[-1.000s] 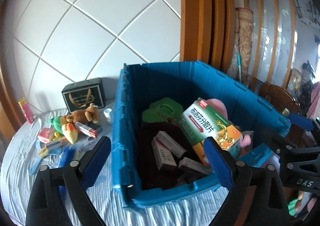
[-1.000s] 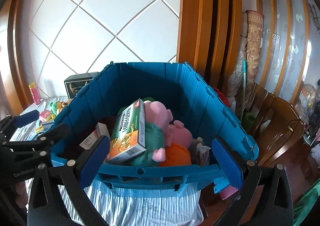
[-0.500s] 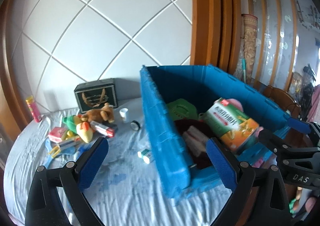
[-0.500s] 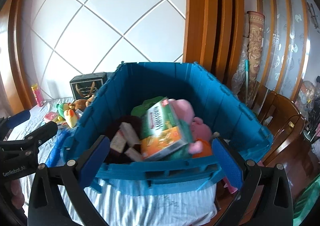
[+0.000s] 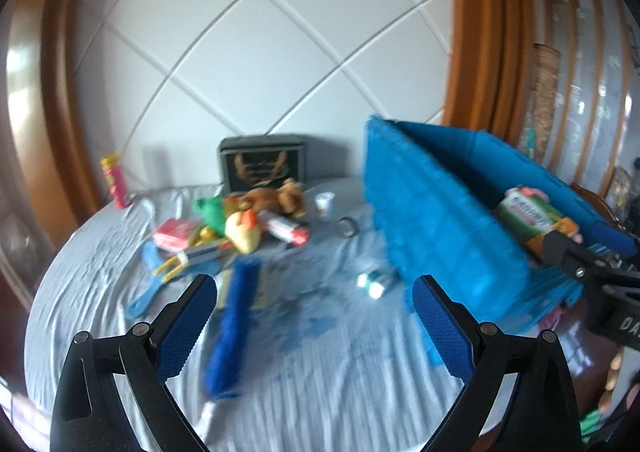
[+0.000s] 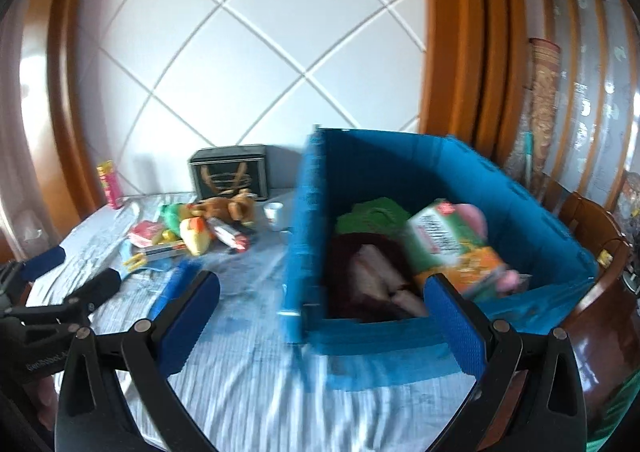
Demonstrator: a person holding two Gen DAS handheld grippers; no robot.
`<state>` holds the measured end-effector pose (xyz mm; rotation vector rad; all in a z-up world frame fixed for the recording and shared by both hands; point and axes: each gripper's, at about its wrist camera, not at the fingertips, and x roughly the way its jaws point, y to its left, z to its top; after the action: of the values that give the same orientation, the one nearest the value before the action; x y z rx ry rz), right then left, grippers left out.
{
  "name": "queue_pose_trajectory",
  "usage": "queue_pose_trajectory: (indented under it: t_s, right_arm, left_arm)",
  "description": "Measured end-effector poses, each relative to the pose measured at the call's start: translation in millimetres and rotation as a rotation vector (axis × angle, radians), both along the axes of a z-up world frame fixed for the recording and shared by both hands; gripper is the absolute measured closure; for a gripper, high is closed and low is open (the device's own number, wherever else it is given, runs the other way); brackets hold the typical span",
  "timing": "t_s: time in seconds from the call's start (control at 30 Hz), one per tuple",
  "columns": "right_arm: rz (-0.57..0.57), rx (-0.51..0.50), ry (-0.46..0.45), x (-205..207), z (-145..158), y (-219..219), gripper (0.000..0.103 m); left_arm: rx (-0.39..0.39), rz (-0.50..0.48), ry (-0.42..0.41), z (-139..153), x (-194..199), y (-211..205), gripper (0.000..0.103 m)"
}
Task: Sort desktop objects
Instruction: 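Withdraw both grippers from the bin back over the table, then grasp the green-yellow duck plush with left gripper while right gripper reaches toward the brown plush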
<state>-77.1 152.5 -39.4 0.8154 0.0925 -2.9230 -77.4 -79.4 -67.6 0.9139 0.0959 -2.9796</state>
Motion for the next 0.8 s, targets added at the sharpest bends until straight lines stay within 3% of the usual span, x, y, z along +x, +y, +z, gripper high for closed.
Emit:
queue_pose_trajectory:
  t_s: [0.37, 0.8]
  right_arm:
    - [0.158, -0.005, -0.062, -22, -31, -95, 0.000]
    - [0.385, -0.077, -0.222, -139, -96, -154, 0.000]
  left_arm:
    - [0.051, 0.214, -0.155, -62, -3, -109, 0.004]
    - [0.013, 0.442, -0.297, -97, -73, -182, 0.004]
